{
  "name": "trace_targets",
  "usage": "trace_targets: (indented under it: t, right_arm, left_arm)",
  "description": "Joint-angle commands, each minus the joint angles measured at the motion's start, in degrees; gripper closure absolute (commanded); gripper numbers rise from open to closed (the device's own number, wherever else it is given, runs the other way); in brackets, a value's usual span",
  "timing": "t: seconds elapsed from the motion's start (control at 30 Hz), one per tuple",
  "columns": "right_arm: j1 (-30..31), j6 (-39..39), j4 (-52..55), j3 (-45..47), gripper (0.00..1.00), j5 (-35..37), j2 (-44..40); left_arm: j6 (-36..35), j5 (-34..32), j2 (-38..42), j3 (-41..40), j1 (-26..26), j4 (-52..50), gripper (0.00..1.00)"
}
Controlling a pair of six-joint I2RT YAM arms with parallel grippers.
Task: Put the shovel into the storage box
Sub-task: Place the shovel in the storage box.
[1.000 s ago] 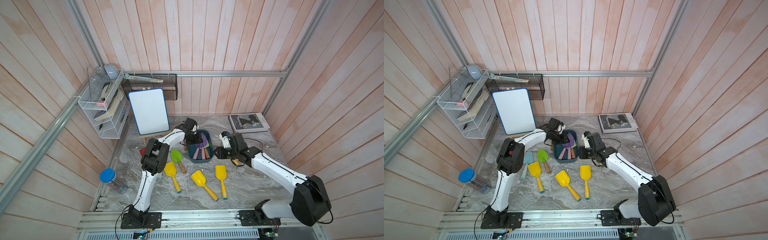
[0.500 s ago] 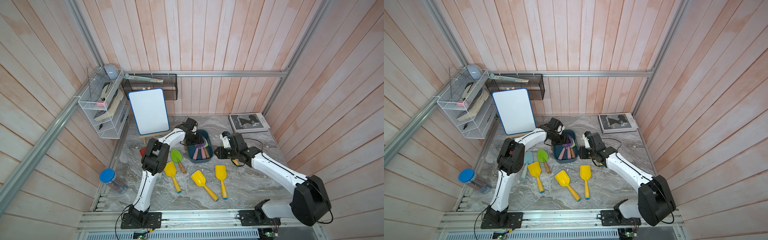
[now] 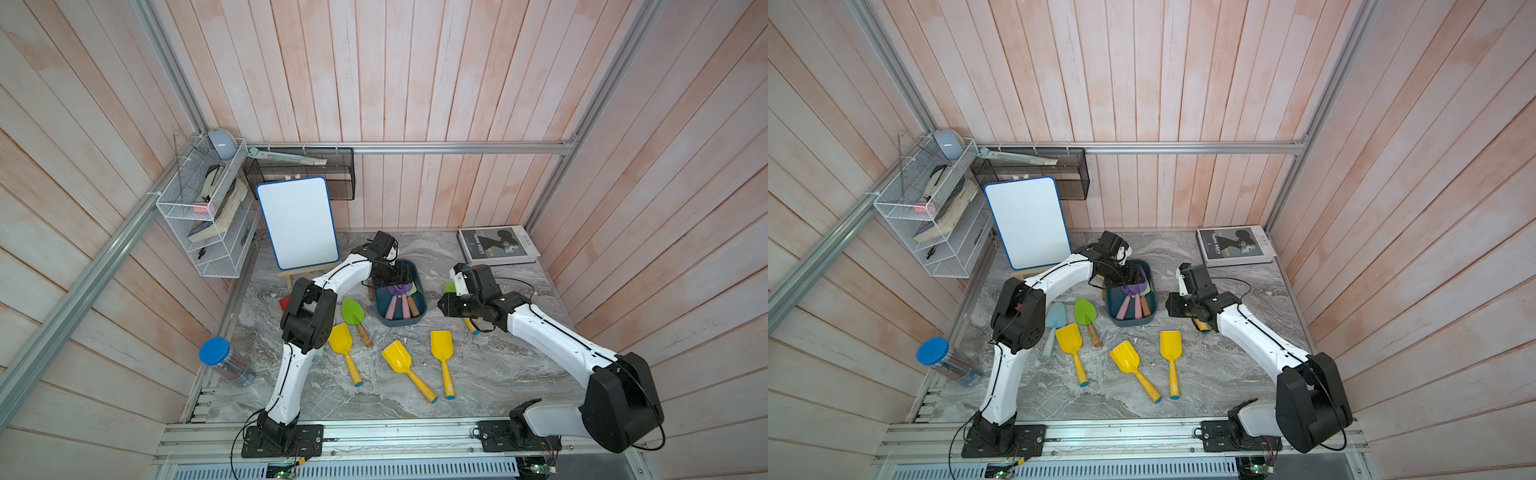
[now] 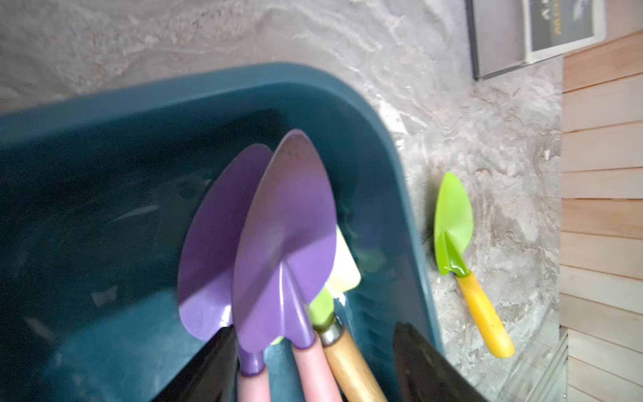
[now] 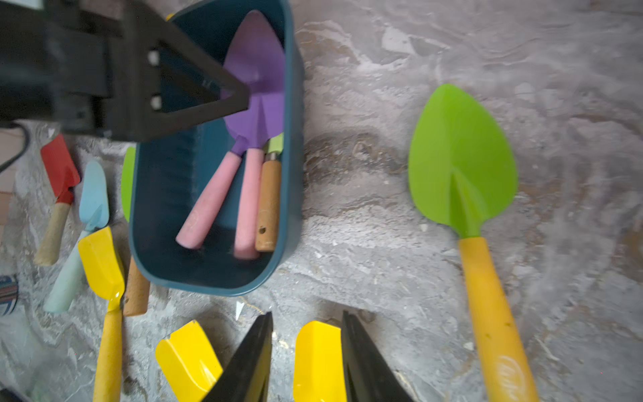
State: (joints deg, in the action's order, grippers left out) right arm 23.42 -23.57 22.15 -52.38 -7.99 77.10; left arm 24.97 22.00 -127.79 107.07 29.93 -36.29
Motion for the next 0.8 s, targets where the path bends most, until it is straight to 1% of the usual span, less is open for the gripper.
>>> trace_targets:
  t: [0.0,0.13,0.27,0.37,0.63,0.77]
  right_arm:
    - [-4.7,2.0,2.1,2.5,0.61,0.0,-2.0]
    - [-9.9,3.8,1.7,4.7,0.61,-2.1,-2.3]
    - [-11.6,4.6,1.3,5.9,0.61,-3.0,-2.1]
    - [-11.9,4.7,1.0,6.3,0.61,-3.7,-0.9]
    - [-11.8,5.8,2.0,5.6,0.61,-3.1,5.4]
    - [-11.8,5.8,3.0,5.0,0.61,0.1,7.2]
  left_arm:
    - [-1.3,0.1,7.5,1.6,0.7,1.1,0.18]
    - [-1.4,0.0,10.6,1.0,0.8,1.0,0.00]
    - [-1.6,0.1,12.1,0.6,1.0,0.2,0.01]
    - [-2.0,-0.1,14.8,-1.4,1.6,1.7,0.00]
    - [-0.5,2.0,27.6,-13.2,1.7,12.3,0.00]
    - [-0.4,5.2,30.3,-15.7,0.9,13.7,0.00]
